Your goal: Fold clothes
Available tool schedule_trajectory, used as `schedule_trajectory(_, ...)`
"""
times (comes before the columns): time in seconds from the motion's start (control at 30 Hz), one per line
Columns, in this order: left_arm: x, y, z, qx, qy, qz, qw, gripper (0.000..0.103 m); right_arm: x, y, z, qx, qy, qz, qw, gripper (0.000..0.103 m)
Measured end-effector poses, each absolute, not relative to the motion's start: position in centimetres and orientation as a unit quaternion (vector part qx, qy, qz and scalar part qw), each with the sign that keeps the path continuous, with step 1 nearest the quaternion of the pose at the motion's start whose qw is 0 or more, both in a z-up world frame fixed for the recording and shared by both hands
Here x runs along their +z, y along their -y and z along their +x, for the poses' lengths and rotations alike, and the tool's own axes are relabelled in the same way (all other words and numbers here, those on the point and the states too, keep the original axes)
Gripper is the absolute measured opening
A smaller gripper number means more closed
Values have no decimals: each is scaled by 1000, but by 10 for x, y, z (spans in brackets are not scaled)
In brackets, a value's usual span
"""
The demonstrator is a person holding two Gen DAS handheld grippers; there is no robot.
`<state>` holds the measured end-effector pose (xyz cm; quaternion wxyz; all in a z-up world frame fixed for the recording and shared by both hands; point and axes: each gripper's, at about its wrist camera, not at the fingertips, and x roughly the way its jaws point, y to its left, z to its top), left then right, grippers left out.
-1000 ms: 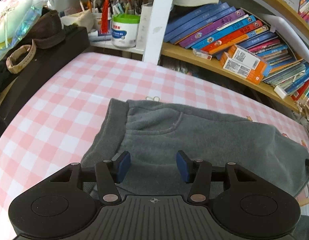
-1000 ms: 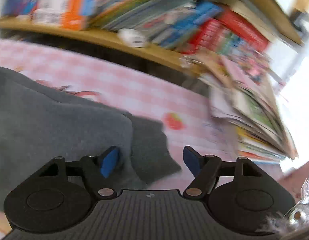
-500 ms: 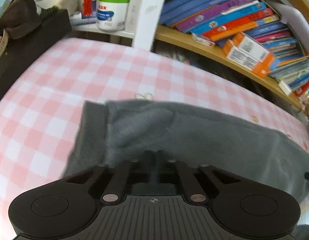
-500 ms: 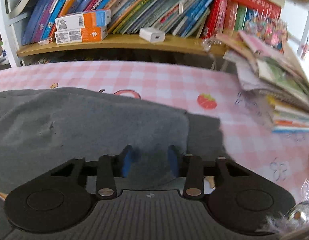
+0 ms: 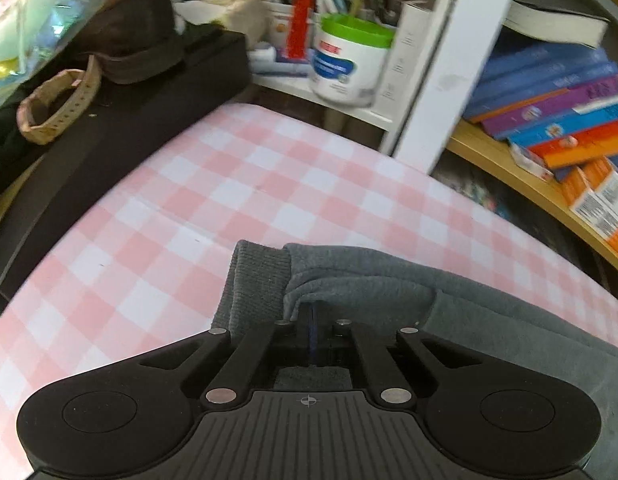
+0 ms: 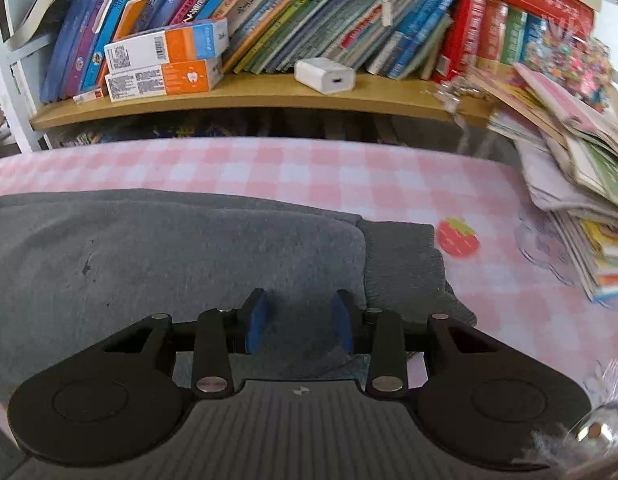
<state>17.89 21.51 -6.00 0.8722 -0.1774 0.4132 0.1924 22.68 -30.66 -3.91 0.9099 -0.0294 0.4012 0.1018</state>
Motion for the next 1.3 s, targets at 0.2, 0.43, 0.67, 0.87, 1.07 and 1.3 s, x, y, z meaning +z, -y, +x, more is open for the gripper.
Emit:
schedule_trajectory(0.2, -57, -227, 170, 210, -420, -174, 866, 4, -24, 298, 201, 130, -394, -29, 909, 43)
schedule_trajectory(0.43, -36, -193, 126, 147, -410, -112, 893, 5, -13, 313, 101, 166, -407, -61, 896, 43)
schedule_trajectory(0.67, -32, -149, 56, 58, -416, -151, 895, 5, -26, 313, 39, 158, -421, -107, 887, 53)
schedule_trajectory(0.87, -44, -136, 22, 54, -437, -152, 885, 5, -34, 324, 57, 113, -411, -139, 894, 56)
schedule_trajectory(1.07, -47, -147, -1, 74, -428, -168, 885, 5, -25, 335, 71, 88, -397, -129, 904, 55)
schedule_trajectory(1.3, -53, -172, -9, 97, -414, -217, 878, 5, -22, 318, 41, 121, -383, -134, 906, 54)
